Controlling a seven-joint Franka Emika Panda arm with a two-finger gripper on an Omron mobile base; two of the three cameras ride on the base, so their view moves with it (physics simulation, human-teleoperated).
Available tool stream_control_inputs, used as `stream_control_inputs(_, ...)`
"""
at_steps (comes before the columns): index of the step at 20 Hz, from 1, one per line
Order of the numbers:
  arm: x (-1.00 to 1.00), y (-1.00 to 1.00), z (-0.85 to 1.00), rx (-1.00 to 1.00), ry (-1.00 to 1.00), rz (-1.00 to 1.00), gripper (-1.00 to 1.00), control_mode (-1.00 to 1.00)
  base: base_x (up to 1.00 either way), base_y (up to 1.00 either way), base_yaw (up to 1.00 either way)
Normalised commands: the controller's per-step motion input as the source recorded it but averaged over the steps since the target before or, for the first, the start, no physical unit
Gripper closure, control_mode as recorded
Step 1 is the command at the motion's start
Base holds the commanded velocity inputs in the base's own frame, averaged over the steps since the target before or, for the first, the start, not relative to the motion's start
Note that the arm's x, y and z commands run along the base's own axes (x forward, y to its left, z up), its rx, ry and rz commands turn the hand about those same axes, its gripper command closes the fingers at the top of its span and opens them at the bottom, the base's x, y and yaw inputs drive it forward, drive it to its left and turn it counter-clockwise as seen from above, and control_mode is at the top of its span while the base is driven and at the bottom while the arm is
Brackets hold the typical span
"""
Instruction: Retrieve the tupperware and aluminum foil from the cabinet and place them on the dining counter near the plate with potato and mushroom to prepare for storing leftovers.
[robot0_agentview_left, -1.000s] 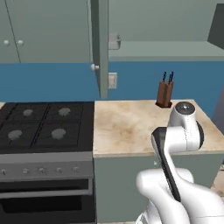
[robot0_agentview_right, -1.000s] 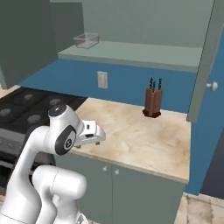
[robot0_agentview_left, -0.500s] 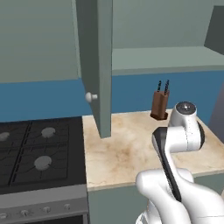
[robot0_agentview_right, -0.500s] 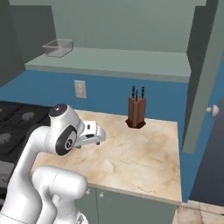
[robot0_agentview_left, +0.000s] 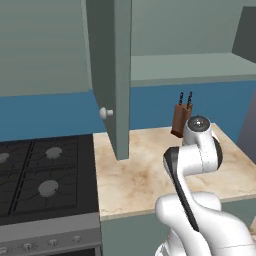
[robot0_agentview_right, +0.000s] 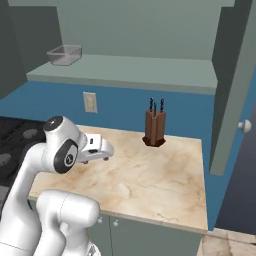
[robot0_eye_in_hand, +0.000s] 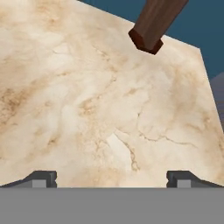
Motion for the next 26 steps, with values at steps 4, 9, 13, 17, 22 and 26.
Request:
stream_control_inputs(4,0.14,0.00,0.00,0.00,0.00,0.00,-1.00,-1.00,0.00,0.00,0.00)
stream_control_inputs(9,0.03,0.07,0.22,0.01,-0.21,0.00,-1.00,-1.00,0.00,0.00,0.00)
stream_control_inputs(13,-0.18,0.11,0.77,0.08,-0.45,0.00,-1.00,-1.00,0.00,0.00,0.00)
stream_control_inputs(17,-0.03,0.08,0.91,0.11,-0.30,-0.03,-1.00,-1.00,0.00,0.00,0.00)
stream_control_inputs(22,0.00,0.20,0.82,0.15,-0.11,-0.04,-1.00,-1.00,0.00,0.00,0.00)
stream_control_inputs(26,0.00,0.24,0.72,0.20,0.00,-0.01,-1.00,-1.00,0.00,0.00,0.00)
